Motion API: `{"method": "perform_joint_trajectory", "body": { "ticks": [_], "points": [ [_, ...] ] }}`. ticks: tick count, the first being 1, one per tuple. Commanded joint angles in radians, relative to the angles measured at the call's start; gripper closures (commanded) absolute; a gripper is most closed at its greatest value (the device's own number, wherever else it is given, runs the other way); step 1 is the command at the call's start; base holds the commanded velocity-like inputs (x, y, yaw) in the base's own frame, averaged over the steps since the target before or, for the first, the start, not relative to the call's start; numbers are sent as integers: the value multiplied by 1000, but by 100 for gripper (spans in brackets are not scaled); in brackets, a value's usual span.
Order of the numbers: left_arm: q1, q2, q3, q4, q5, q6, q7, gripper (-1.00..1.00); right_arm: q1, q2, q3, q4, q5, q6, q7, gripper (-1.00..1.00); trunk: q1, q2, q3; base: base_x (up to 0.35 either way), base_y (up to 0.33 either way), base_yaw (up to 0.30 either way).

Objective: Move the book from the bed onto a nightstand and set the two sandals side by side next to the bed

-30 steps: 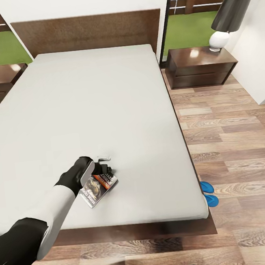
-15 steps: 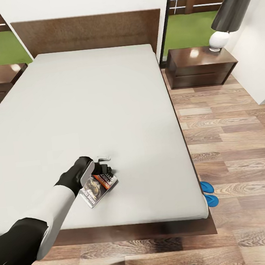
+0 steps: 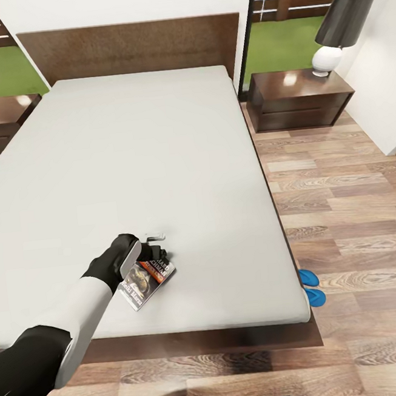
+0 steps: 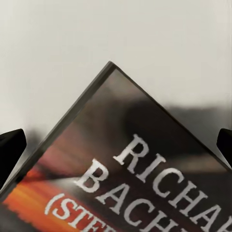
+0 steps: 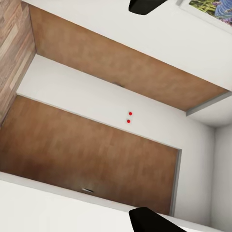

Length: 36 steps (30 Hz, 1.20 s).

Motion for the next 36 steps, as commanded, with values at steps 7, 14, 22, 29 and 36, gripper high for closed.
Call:
{"method": "perform_joint_trajectory", "body": {
  "ticks": [7, 14, 22, 29, 36],
  "points": [
    [0, 2, -7, 16, 20, 5, 7, -100, 0, 3, 0, -1, 8, 4, 0, -100, 0, 0, -1, -39, 0, 0],
    [0, 2, -7, 16, 20, 5, 7, -100, 0, 4, 0, -2, 8, 4, -1, -100, 0, 0, -1, -13, 0, 0],
    [0, 2, -8, 16, 20, 5, 7, -100, -1, 5, 0, -2, 8, 4, -1, -100, 0, 0, -1, -5, 0, 0],
    [0, 2, -8, 16, 20, 5, 7, -100, -1, 5, 1, -2, 8, 4, -1, -100, 0, 0, -1, -60, 0, 0],
    [0, 2, -10, 16, 20, 5, 7, -100, -1, 5, 1, -1, 8, 4, -1, -100, 0, 0, -1, -51, 0, 0]
  ]
}}
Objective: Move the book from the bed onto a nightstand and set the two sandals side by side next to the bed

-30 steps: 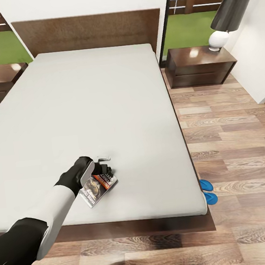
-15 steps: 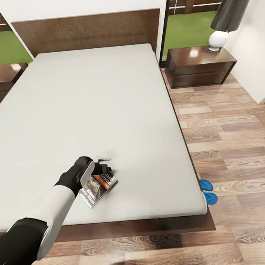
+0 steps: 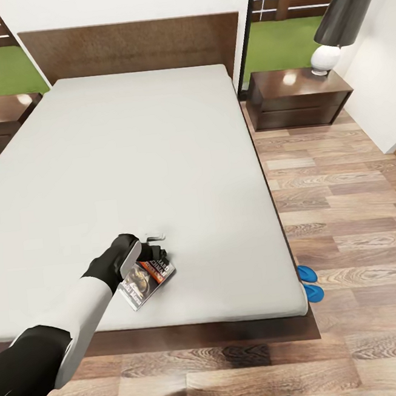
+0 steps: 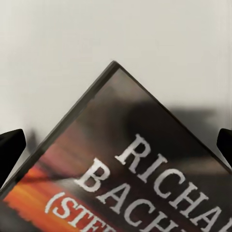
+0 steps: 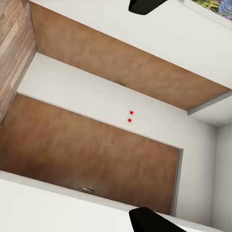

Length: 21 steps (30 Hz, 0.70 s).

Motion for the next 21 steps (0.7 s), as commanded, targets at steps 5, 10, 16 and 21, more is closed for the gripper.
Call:
{"method": "perform_joint_trajectory", "body": {
  "ticks": [5, 10, 16, 21],
  "points": [
    [0, 1, -7, 16, 22, 6, 7, -100, 0, 0, 0, -2, 8, 4, 0, -100, 0, 0, -1, -17, 0, 0],
    [0, 1, -7, 16, 22, 6, 7, -100, 0, 0, 0, -2, 8, 4, 0, -100, 0, 0, -1, -9, 0, 0],
    [0, 1, -8, 16, 22, 6, 7, -100, 0, 0, 0, -3, 8, 4, 0, -100, 0, 0, -1, -5, 0, 0],
    [0, 1, -8, 16, 22, 6, 7, -100, 0, 0, 0, -3, 8, 4, 0, -100, 0, 0, -1, -51, 0, 0]
  ]
}}
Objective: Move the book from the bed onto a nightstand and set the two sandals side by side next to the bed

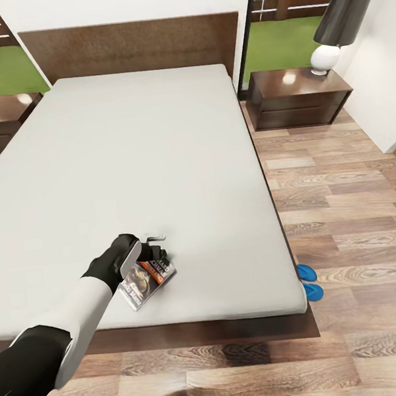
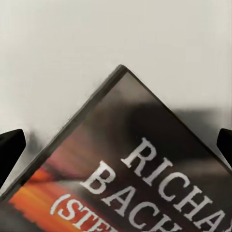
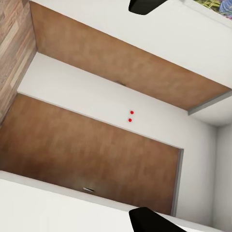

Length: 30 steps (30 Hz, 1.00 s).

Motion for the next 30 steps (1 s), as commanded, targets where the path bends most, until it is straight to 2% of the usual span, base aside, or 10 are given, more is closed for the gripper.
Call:
{"method": "perform_joint_trajectory", "body": {
  "ticks": [1, 30],
  "points": [
    [0, 2, -7, 16, 20, 5, 7, -100, 0, 0, 0, -2, 8, 4, 0, -100, 0, 0, -1, -104, 0, 0],
    [0, 2, -8, 16, 20, 5, 7, -100, 0, 1, 1, -2, 8, 4, 0, -100, 0, 0, -1, -31, 0, 0]
  ]
}}
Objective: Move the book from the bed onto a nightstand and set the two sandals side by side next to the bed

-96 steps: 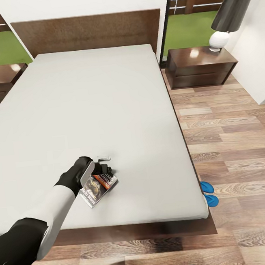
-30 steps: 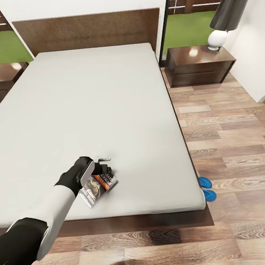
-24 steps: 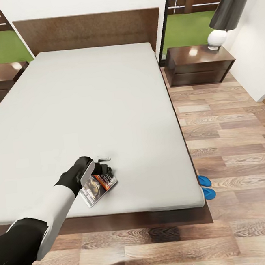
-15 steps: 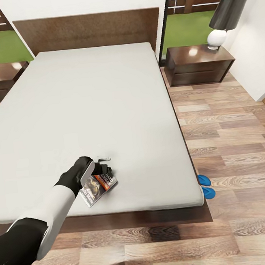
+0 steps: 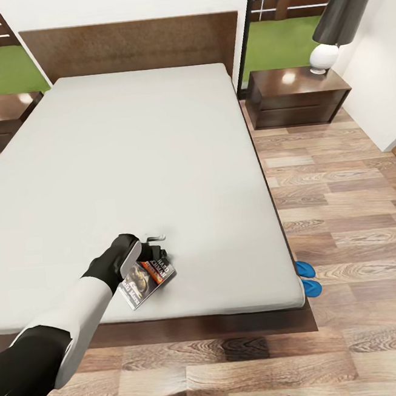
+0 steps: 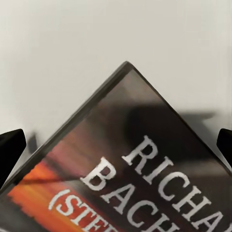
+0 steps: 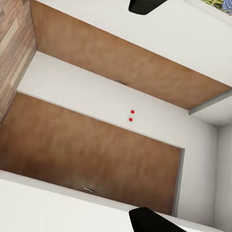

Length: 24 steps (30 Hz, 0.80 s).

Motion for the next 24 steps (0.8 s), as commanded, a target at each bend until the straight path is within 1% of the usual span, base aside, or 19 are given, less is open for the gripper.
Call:
{"method": "perform_joint_trajectory", "body": {
  "ticks": [1, 24],
  "points": [
    [0, 1, -7, 17, 20, 5, 7, -100, 0, 0, 0, -2, 8, 4, 0, -100, 0, 0, -1, -2, 0, 0],
    [0, 2, -7, 17, 20, 5, 7, -100, 0, 0, 0, -2, 8, 4, 0, -100, 0, 0, -1, -8, 0, 0]
  ]
}}
